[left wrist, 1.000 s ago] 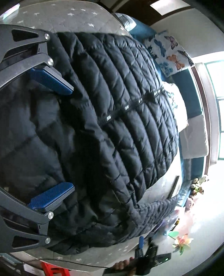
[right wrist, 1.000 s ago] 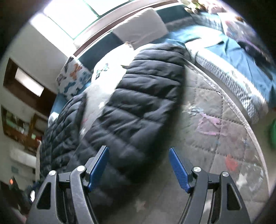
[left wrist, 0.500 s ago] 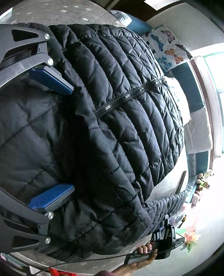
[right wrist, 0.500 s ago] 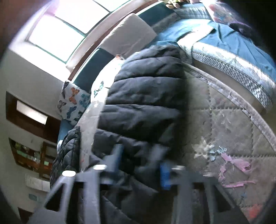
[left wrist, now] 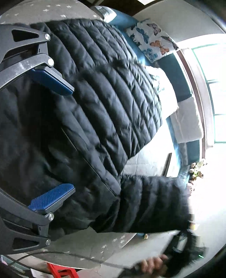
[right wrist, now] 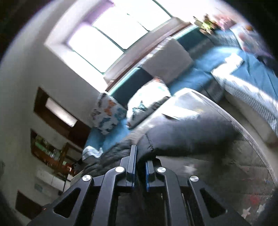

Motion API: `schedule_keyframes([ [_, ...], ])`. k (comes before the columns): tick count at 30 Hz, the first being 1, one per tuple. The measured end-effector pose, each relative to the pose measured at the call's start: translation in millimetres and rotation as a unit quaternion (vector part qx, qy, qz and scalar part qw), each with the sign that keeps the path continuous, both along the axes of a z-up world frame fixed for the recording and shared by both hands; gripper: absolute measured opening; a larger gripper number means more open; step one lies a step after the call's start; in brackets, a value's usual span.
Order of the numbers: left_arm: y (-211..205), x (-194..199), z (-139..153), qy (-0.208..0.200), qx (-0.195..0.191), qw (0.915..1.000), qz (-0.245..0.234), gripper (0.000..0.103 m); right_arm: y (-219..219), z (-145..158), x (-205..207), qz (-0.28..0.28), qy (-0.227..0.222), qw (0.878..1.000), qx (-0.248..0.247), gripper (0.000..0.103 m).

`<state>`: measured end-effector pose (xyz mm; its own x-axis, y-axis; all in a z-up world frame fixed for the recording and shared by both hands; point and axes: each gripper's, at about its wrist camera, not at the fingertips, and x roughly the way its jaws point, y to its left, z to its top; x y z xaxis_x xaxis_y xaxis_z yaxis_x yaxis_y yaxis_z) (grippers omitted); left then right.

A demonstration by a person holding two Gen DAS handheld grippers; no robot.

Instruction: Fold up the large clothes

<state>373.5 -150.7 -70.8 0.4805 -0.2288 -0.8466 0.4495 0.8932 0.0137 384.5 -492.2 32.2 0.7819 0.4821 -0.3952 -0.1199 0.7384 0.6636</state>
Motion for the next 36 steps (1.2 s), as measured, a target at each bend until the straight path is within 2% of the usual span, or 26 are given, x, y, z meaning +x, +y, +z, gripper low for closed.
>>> schedule_keyframes([
  [3,-18,7,-22,-0.003,0.032,0.9995,-0.004,0.103,28,34,-24,0.027,-0.043,0.999,-0.02,0.01],
  [5,-20,7,-30,-0.007,0.04,0.9991,-0.004,0.103,47,48,-36,0.048,-0.065,0.996,-0.03,0.01],
  [8,-4,-5,-19,-0.01,0.014,0.9998,-0.002,0.103,95,73,-64,0.094,-0.105,0.988,-0.057,0.01],
  [10,19,-26,1,-0.033,0.002,0.9995,0.0,0.103,126,83,-80,0.123,-0.126,0.981,-0.079,0.01],
  [13,60,-60,27,-0.071,-0.003,0.9973,0.018,0.103,179,90,-104,0.165,-0.149,0.968,-0.119,0.01],
  [16,118,-95,42,-0.091,-0.013,0.9938,0.063,0.103,228,81,-120,0.209,-0.155,0.95,-0.171,0.01],
  [20,199,-134,46,-0.097,-0.025,0.9847,0.143,0.103,304,44,-139,0.272,-0.142,0.912,-0.274,0.01],
  [21,219,-143,44,-0.094,-0.03,0.9817,0.163,0.103,328,25,-144,0.295,-0.129,0.895,-0.308,0.01],
  [22,237,-151,41,-0.09,-0.038,0.9788,0.18,0.103,342,14,-147,0.304,-0.122,0.885,-0.331,0.011],
  [23,254,-159,37,-0.083,-0.045,0.9761,0.196,0.103,358,-2,-150,0.316,-0.113,0.87,-0.362,0.012],
  [25,278,-172,31,-0.074,-0.055,0.9719,0.216,0.103,389,-37,-160,0.331,-0.105,0.831,-0.435,0.014],
  [28,307,-189,19,-0.062,-0.069,0.9666,0.239,0.103,422,-75,-176,0.335,-0.106,0.771,-0.531,0.016],
  [29,314,-194,16,-0.06,-0.074,0.965,0.244,0.103,429,-84,-182,0.331,-0.114,0.75,-0.561,0.025],
  [30,319,-197,14,-0.059,-0.078,0.9637,0.248,0.103,432,-89,-191,0.327,-0.123,0.735,-0.582,0.036],
  [31,323,-202,11,-0.058,-0.083,0.9625,0.251,0.103,437,-91,-196,0.325,-0.13,0.723,-0.596,0.043],
  [32,327,-205,9,-0.058,-0.09,0.961,0.255,0.103,440,-94,-202,0.321,-0.142,0.703,-0.619,0.051],
  [33,330,-208,8,-0.057,-0.097,0.9593,0.259,0.103,448,-98,-211,0.309,-0.164,0.668,-0.656,0.054],
  [35,336,-213,8,-0.057,-0.111,0.9561,0.266,0.103,459,-106,-229,0.286,-0.199,0.61,-0.711,0.054],
  [36,338,-215,8,-0.058,-0.114,0.9546,0.269,0.103,461,-110,-232,0.285,-0.205,0.589,-0.728,0.054],
])
